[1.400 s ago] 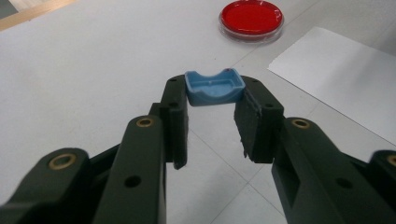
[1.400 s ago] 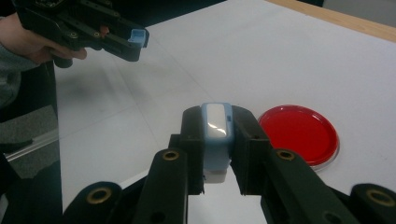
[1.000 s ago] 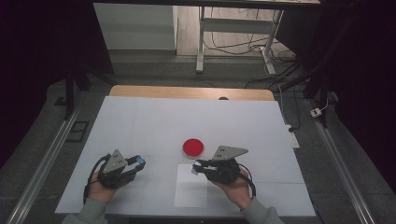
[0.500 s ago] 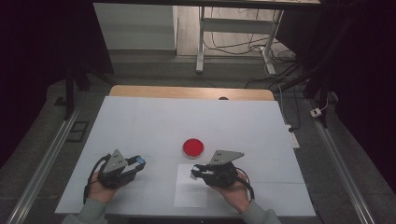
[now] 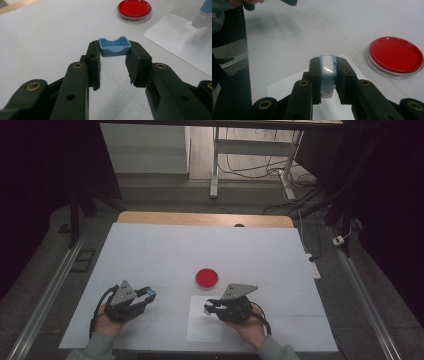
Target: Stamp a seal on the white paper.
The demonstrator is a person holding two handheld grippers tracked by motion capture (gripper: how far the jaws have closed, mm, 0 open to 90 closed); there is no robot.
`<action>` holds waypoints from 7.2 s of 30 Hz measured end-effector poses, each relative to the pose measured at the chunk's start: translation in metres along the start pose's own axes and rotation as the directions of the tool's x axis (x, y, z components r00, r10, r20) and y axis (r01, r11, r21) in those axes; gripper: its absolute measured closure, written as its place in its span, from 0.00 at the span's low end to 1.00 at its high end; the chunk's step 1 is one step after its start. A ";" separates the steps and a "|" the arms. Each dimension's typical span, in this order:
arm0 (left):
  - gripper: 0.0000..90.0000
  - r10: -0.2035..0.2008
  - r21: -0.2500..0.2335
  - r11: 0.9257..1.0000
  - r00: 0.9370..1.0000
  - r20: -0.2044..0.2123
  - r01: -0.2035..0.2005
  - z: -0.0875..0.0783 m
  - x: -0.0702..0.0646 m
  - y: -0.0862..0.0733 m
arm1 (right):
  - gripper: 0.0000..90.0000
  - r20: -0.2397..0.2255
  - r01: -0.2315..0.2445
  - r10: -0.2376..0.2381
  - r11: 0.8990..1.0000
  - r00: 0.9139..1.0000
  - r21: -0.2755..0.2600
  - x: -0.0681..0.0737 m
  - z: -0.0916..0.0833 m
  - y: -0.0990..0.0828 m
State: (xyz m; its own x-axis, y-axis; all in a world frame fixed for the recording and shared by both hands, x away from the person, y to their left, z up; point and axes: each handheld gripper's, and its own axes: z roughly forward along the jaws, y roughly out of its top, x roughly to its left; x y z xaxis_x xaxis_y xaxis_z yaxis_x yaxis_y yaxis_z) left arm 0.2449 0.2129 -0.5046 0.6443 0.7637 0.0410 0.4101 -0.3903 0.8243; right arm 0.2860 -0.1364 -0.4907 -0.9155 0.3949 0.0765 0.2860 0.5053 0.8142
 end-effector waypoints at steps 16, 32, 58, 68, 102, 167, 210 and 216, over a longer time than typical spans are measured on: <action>0.72 0.003 0.001 1.000 1.000 0.001 -0.003 0.000 0.000 0.000 | 0.84 -0.008 0.008 -0.008 1.000 1.000 0.022 -0.001 0.009 -0.006; 0.72 0.004 0.002 1.000 1.000 0.004 -0.004 0.001 0.000 0.000 | 0.84 -0.004 0.022 -0.022 0.999 1.000 0.041 -0.001 0.016 -0.008; 0.72 0.001 0.002 1.000 1.000 0.000 -0.001 0.000 0.000 0.000 | 0.84 0.002 0.043 -0.043 0.997 0.999 0.061 0.000 0.021 -0.010; 0.72 0.001 0.003 1.000 1.000 0.000 -0.001 0.000 0.000 0.000 | 0.84 -0.001 0.033 -0.033 0.998 0.999 0.061 -0.002 0.021 -0.010; 0.72 0.001 0.001 1.000 1.000 -0.009 -0.001 -0.002 -0.003 0.001 | 0.85 0.014 0.046 -0.048 0.992 0.999 0.119 0.001 0.025 -0.011; 0.72 -0.001 0.000 1.000 1.000 -0.010 0.001 -0.003 0.000 0.000 | 0.84 -0.049 0.001 -0.003 0.999 0.999 -0.053 -0.008 -0.002 -0.003; 0.72 0.000 0.008 1.000 1.000 -0.001 0.000 0.000 0.000 0.000 | 0.84 0.000 -0.048 0.049 0.980 0.999 -0.195 -0.022 -0.037 0.009; 0.72 0.000 0.009 1.000 1.000 0.001 0.000 0.000 0.000 0.000 | 0.84 0.006 -0.053 0.055 0.977 0.998 -0.205 -0.023 -0.040 0.010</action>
State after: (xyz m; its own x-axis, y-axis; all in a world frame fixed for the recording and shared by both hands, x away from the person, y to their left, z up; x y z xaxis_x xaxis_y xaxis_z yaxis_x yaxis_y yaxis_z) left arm 0.2445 0.2128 -0.5048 0.6449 0.7632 0.0410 0.4159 -0.3954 0.8189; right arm 0.2982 -0.1711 -0.4617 -0.8967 0.4267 0.1177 0.2696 0.3156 0.9098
